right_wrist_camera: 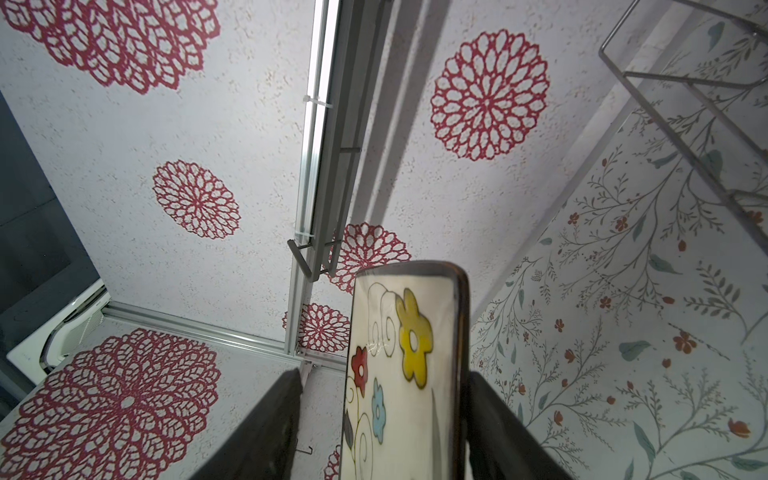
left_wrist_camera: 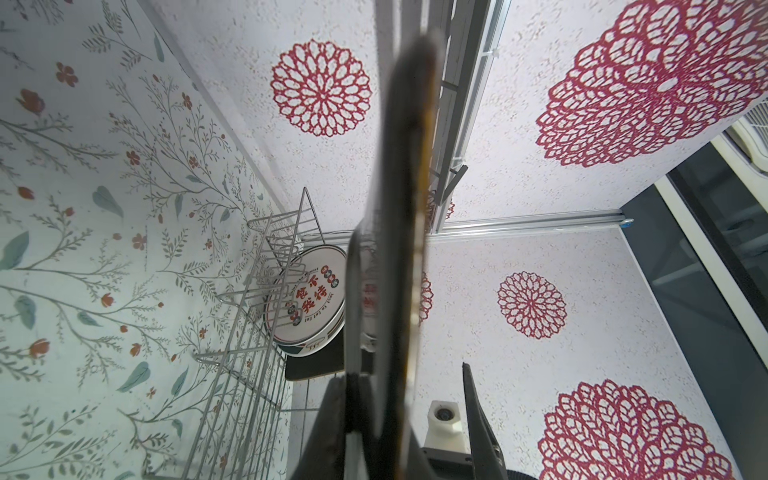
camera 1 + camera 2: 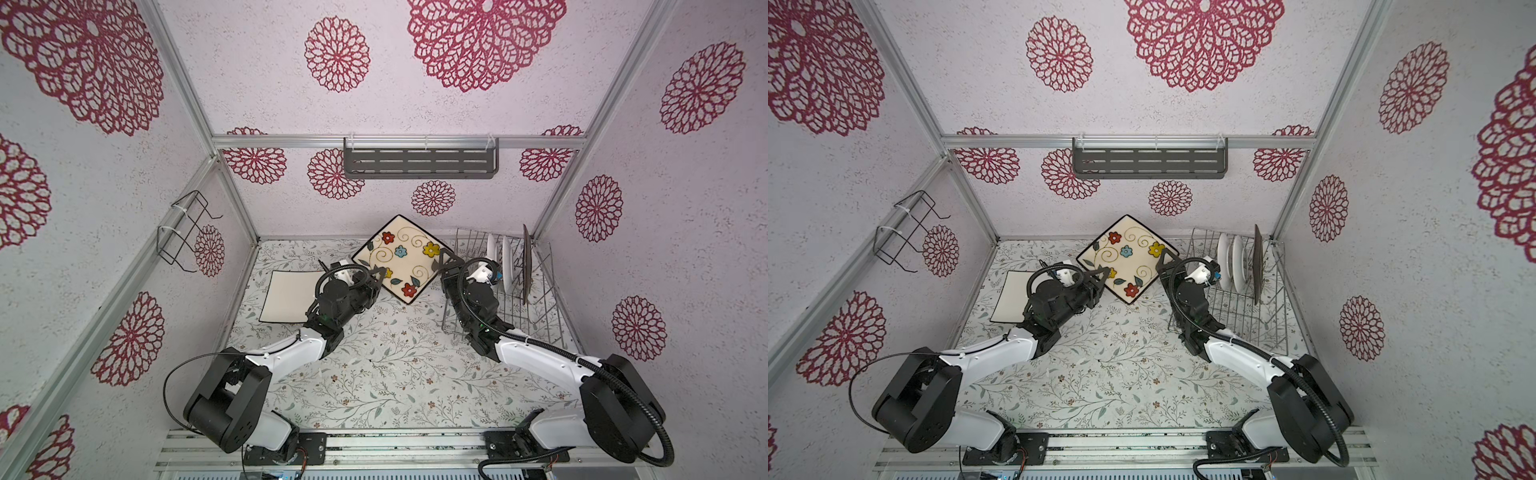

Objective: Unload the plates from the dish rack
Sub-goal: 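Open the right gripper and draw back while the left gripper carries the plate away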

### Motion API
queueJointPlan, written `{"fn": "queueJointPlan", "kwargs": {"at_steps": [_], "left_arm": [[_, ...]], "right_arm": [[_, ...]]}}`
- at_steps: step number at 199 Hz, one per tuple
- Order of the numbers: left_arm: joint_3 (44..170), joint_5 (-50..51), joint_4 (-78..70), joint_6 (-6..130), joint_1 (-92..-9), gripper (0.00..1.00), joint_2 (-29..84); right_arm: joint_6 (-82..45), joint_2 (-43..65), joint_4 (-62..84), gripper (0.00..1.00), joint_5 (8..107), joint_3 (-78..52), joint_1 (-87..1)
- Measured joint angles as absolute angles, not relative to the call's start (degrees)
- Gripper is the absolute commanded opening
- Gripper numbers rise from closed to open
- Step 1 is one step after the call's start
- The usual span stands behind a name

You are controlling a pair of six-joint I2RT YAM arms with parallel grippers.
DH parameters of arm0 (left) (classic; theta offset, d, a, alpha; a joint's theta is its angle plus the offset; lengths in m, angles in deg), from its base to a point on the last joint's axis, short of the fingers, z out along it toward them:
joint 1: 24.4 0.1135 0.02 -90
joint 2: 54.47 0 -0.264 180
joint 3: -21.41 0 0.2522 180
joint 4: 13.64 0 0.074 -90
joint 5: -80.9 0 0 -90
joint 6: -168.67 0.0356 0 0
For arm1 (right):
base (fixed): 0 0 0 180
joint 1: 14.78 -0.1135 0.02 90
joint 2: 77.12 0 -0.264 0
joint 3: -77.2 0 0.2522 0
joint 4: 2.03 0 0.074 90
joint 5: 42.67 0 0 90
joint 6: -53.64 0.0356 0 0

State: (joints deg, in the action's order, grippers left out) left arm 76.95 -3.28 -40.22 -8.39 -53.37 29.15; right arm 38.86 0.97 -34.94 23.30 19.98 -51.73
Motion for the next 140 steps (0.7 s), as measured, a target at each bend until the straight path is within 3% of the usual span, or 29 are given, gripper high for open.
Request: {"fn": "queueJointPlan", "kwargs": {"at_steps": [77, 140], "left_arm": [[74.3, -3.1, -36.3, -8.4, -46.4, 0.0, 28.6], [70.1, -3.2, -34.8, -8.5, -38.9, 0.0, 24.8]], "right_arm": [[40.2, -1.5, -36.9, 0.66, 25.9, 20.7, -49.1], [35.2, -4.2, -24.7, 0.68, 29.1, 19.0, -48.9]]}}
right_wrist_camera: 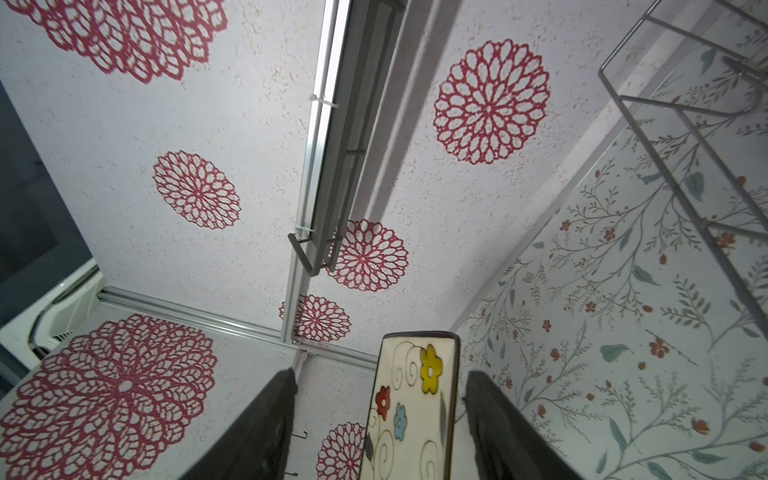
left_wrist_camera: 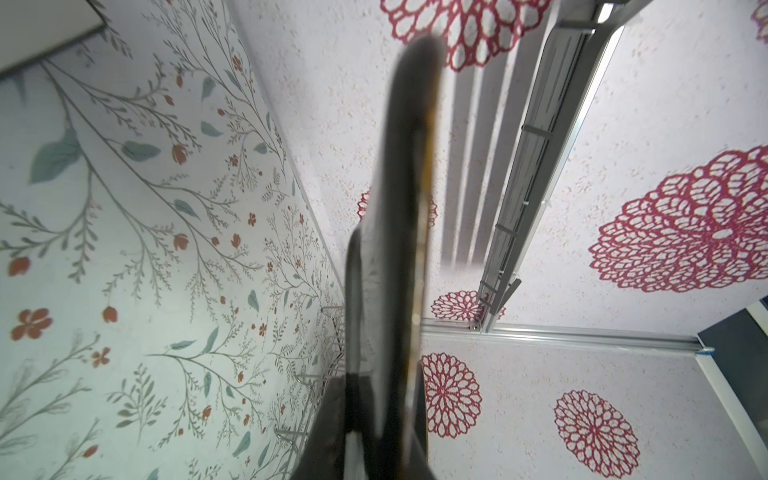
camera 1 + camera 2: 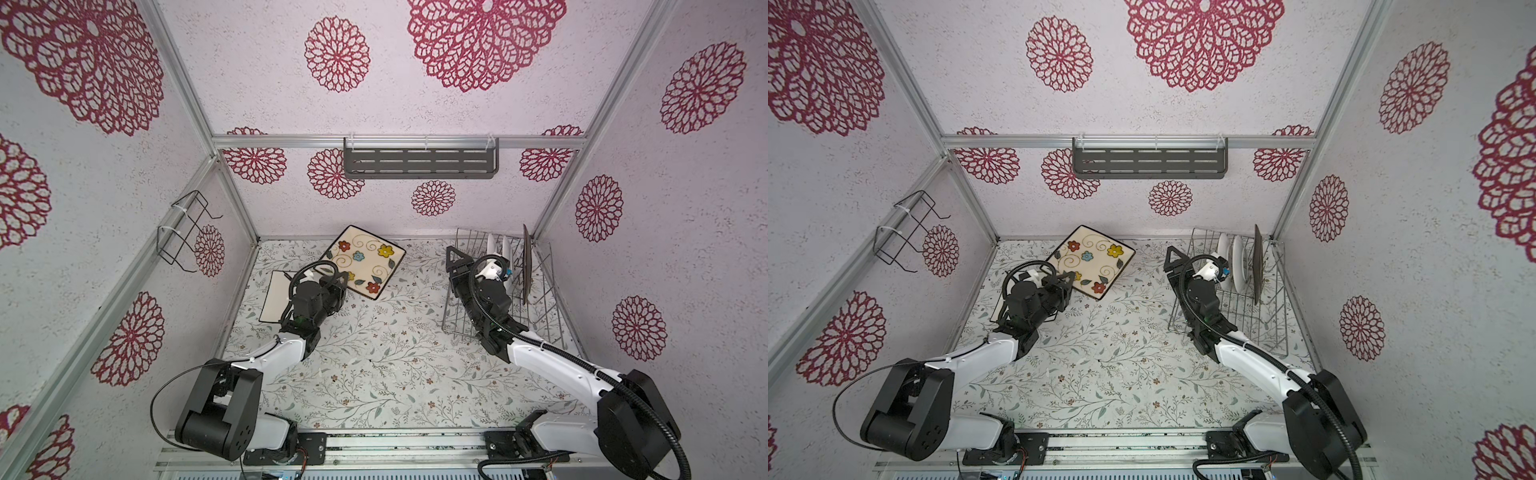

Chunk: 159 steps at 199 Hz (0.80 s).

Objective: Unload the plates from the dish rack
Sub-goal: 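Open the right gripper and draw back while the left gripper carries the plate away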

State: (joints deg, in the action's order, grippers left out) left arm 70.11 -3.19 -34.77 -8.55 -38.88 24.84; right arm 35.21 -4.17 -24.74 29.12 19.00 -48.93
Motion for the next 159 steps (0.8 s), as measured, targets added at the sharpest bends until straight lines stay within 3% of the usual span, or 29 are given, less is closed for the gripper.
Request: {"fn": "queueJointPlan", "kwargs": {"at_steps": [159], "left_arm": [[58.6, -1.8, -29.9, -8.4, -14.6, 0.0, 15.9]], "right_arm": [[24.2, -0.3, -7.6, 0.7, 46.1, 13.1, -50.0]]}}
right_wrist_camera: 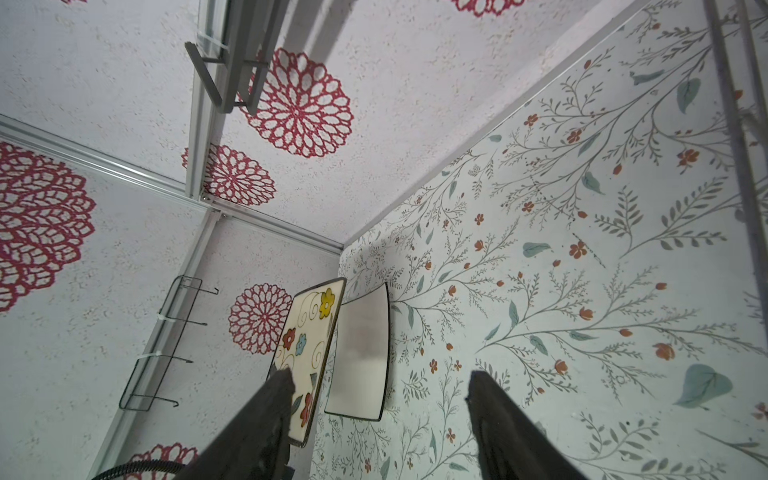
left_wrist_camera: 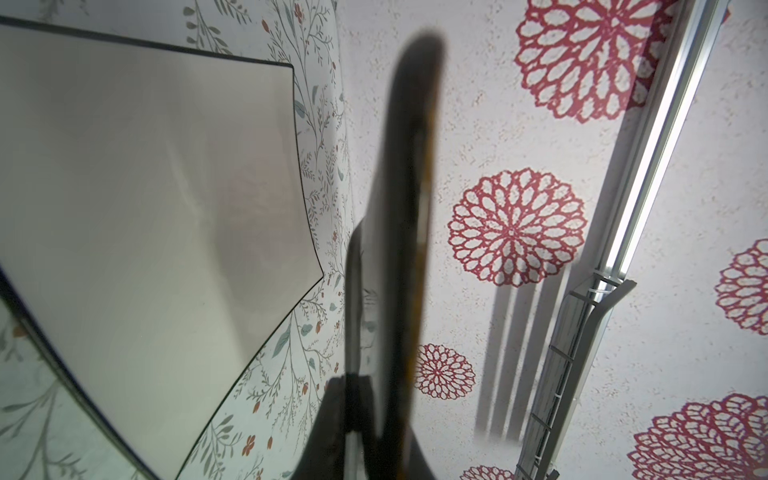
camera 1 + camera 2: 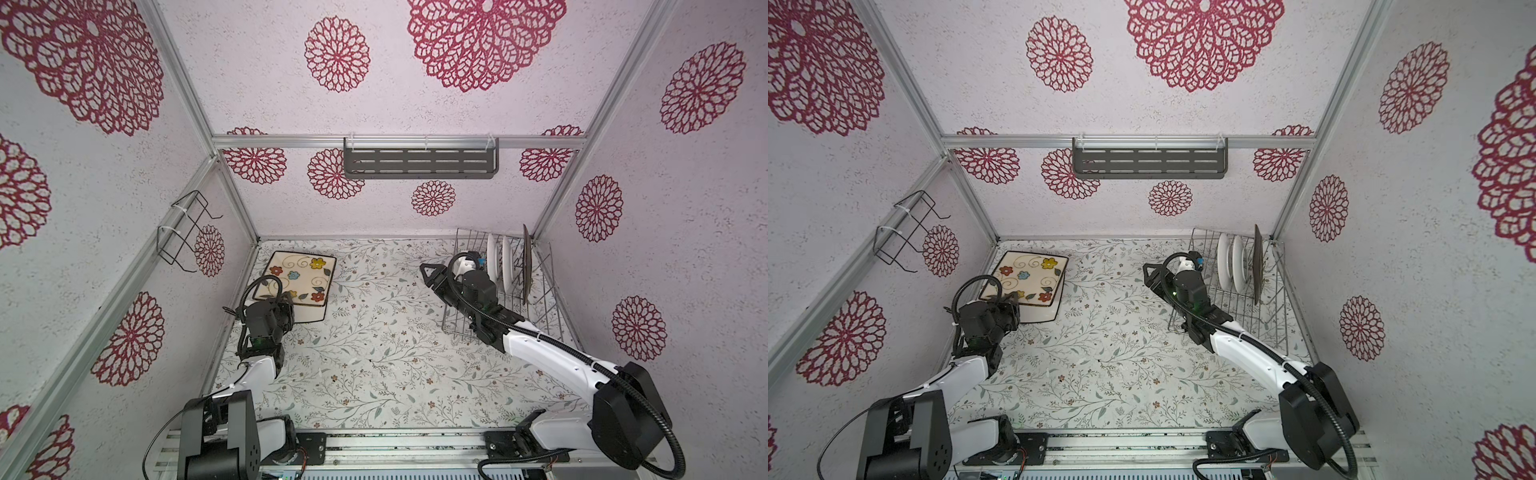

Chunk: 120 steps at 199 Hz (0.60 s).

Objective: Unload the plates from the dish rack
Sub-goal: 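Open the right gripper and draw back while the left gripper carries the plate away, then lower the flowered plate onto the white square plate with the left gripper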

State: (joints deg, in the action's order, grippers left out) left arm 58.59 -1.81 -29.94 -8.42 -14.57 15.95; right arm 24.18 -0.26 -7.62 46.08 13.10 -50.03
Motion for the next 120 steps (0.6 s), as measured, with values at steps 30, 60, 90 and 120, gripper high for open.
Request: {"fn": "queueJointPlan", "kwargs": {"at_steps": [30, 60, 90, 120], "left_arm": [[58.6, -0.4, -30.2, -8.4, -12.0, 0.0, 16.1], [58.6, 1.4, -31.1, -8.5, -9.6, 0.0, 17.5], [58.6, 3.3, -32.6, -8.7, -7.9, 0.0, 21.1], [58.6, 4.2, -33.6, -8.9, -7.5, 0.0, 24.3]], "right_arm": [[23.1, 1.7, -7.6, 0.71, 47.9, 13.1, -51.3], [22.5, 4.7, -7.6, 0.74, 49.6, 12.5, -53.0], [22.1, 7.4, -7.6, 0.75, 50.8, 11.5, -54.1], [21.7, 9.1, -7.4, 0.75, 51.6, 10.3, -54.8]]}}
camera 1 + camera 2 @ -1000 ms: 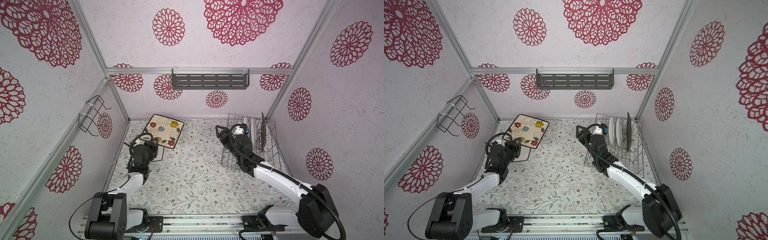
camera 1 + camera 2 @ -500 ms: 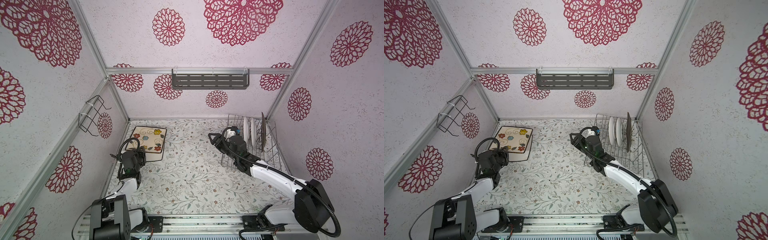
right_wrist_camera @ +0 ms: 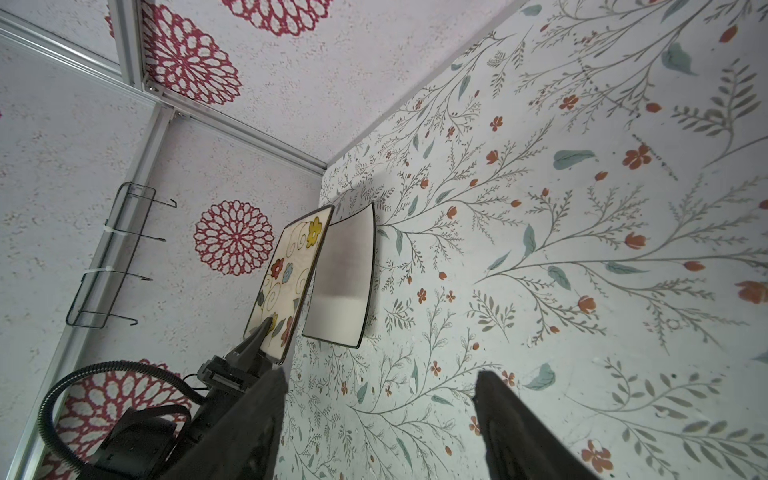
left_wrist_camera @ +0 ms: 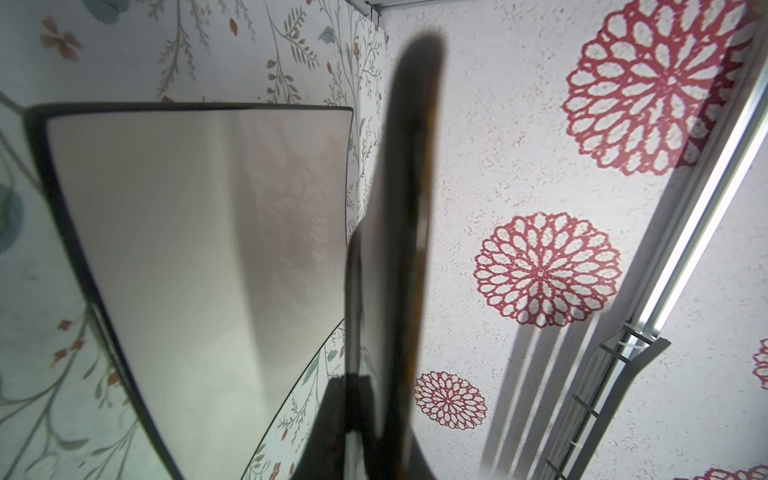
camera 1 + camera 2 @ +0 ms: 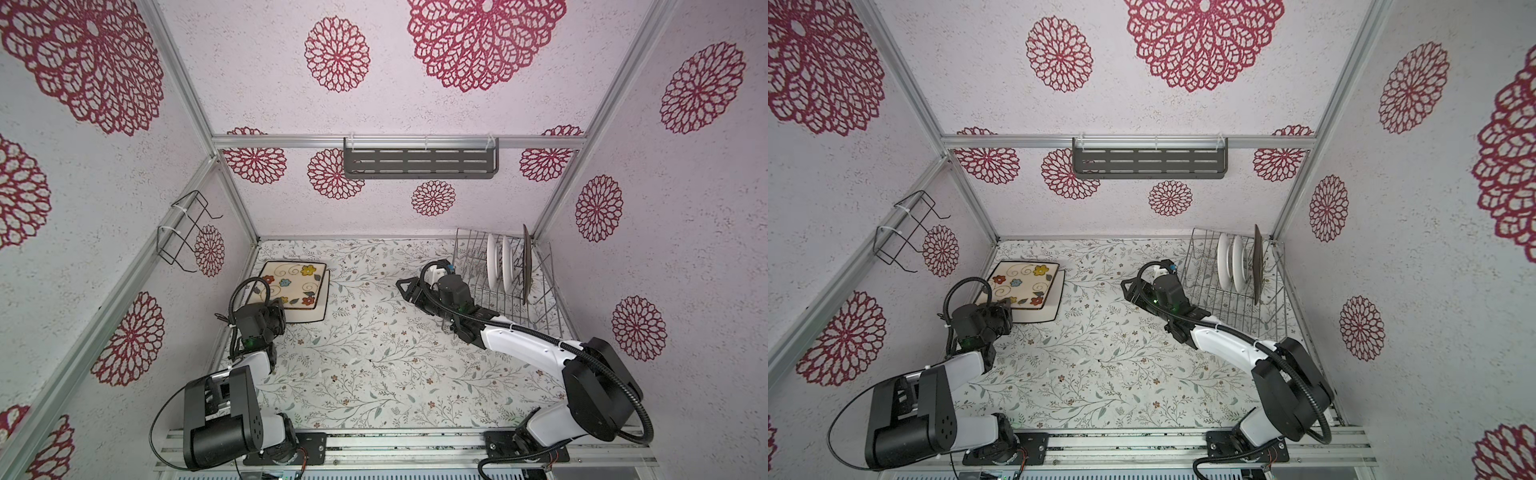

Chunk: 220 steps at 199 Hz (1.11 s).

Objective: Unload the plates from the dish rack
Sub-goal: 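Lower the flowered plate onto the white square plate with the left gripper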

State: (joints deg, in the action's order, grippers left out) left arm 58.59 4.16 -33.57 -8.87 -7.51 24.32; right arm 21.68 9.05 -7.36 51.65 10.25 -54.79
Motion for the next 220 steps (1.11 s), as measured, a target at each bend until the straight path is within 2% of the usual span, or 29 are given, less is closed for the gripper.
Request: {"fn": "queueJointPlan", "kwargs": {"at_steps": [60, 220], "left_arm": [[58.6, 5.0, -36.0, -8.5, -7.3, 0.0, 29.6], [58.6, 3.3, -34.8, -6.1, -6.7, 0.0, 30.3]], "right_arm": [[21.6, 11.2, -7.0, 0.74, 52.2, 9.0, -55.6], [21.7, 12.2, -6.4, 0.74, 52.8, 9.0, -55.7]]}}
